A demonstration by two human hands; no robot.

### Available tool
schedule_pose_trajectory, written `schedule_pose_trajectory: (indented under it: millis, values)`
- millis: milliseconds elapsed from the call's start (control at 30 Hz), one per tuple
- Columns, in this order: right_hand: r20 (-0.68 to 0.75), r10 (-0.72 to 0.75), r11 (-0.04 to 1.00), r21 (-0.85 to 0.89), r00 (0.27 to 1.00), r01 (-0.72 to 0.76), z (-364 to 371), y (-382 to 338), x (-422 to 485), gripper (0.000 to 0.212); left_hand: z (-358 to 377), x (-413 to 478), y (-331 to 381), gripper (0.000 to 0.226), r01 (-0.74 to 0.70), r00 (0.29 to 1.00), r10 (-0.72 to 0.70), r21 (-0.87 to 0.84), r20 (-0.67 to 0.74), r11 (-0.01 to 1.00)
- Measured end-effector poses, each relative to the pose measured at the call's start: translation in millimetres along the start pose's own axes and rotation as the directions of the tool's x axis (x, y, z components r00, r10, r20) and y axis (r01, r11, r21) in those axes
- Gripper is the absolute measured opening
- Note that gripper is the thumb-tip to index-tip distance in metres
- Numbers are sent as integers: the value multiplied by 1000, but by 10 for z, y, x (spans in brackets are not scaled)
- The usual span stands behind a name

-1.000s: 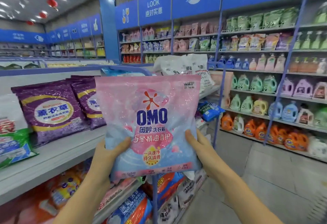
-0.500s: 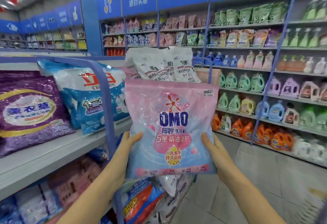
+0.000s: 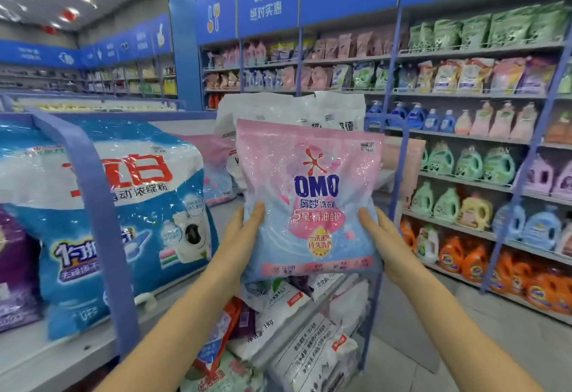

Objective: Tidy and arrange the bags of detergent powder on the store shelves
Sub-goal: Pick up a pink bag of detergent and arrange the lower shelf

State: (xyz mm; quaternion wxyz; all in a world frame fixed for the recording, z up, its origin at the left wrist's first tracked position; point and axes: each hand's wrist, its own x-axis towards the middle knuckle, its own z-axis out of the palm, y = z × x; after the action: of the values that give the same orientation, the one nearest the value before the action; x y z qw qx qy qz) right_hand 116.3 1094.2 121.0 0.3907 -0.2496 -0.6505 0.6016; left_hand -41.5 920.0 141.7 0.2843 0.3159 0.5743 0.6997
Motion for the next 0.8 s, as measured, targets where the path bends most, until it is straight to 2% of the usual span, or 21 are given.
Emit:
schedule_pose_trajectory:
  millis: [67, 167, 267, 300, 367, 400, 533, 667, 800]
  values:
    - [43, -23, 1000, -8, 999, 23, 19, 17, 333, 56, 19, 192, 7, 72, -36, 998, 35, -13, -47, 999]
    - [107, -53, 998, -19, 993, 55, 118, -9, 832, 32, 58, 502, 45, 74, -68, 981, 75, 42, -177, 997]
    - [221, -81, 995, -46, 972, 94, 245, 9, 1328, 57, 37, 791, 57, 60, -81, 941, 102, 79, -323, 994]
    - [263, -83, 994, -45, 961, 98, 306, 7, 1455, 50, 39, 869, 64, 57, -80, 922, 111, 99, -371, 992]
    - [342, -87, 994, -37, 936, 105, 442, 37, 1721, 30, 2, 1024, 93, 54, -104, 873, 147, 118, -465, 988]
    - [367, -70, 994, -49, 928, 95, 534, 50, 1829, 26, -6, 1066, 116, 53, -110, 850, 165, 137, -501, 984]
    - [460, -69, 996, -25, 885, 91, 911, 127, 2103, 43, -188, 1327, 38, 69, -54, 723, 176, 199, -668, 978]
    - [527, -95, 990, -36, 844, 133, 1133, 195, 2301, 44, -185, 1403, 32, 47, -53, 578, 292, 322, -762, 945]
    - [537, -121, 988, -15, 835, 153, 1305, 270, 2363, 51, -179, 1443, 0, 48, 44, 506, 319, 394, -801, 918]
